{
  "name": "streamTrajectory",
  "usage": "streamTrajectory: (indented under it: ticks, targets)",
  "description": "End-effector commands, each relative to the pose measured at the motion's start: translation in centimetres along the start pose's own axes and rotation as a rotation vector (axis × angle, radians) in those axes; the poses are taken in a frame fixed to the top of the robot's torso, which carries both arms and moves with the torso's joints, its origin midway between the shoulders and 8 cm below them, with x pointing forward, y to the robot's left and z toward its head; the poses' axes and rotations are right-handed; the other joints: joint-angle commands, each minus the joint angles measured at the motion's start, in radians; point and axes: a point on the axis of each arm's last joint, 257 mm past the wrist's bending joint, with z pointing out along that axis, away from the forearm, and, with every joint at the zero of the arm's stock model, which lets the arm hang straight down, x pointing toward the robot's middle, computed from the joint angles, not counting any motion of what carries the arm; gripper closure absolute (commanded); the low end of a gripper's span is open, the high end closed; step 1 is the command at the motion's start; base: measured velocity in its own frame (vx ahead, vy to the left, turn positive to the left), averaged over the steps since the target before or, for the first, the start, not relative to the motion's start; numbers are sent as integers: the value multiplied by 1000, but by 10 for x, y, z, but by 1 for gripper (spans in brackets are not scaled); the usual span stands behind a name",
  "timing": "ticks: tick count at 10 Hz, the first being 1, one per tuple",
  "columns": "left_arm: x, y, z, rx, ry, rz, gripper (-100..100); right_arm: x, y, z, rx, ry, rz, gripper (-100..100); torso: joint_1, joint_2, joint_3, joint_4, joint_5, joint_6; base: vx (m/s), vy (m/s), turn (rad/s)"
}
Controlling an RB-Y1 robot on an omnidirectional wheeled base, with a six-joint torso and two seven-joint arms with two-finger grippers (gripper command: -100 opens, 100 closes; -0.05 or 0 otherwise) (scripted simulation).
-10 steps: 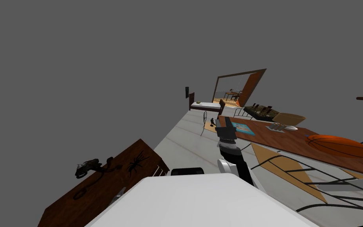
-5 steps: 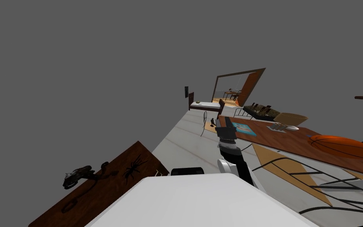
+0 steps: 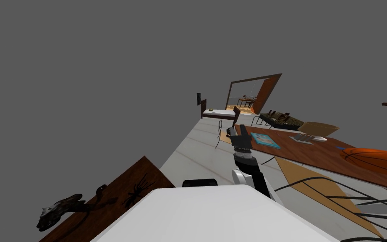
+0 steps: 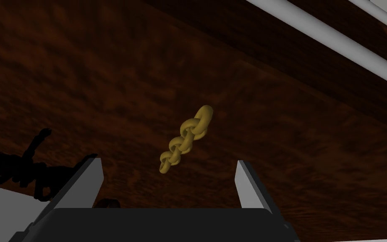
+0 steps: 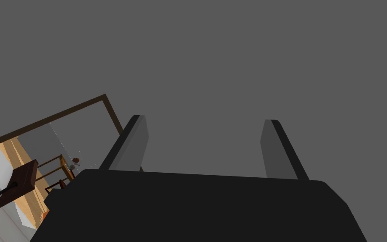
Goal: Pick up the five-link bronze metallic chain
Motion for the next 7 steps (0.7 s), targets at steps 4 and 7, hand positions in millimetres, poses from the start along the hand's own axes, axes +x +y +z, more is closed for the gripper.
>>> streamTrajectory:
  ticks: [4,7]
  targets:
    - [9,19,1,-36,11,6,-100,0,0,0,0,0,0,0,-4,9,5,2,-1,0,54,25,0]
    - [13,4,10,-37,10,9,-100,0,0,0,0,0,0,0,-4,13,7,3,-1,0,-31,16,4]
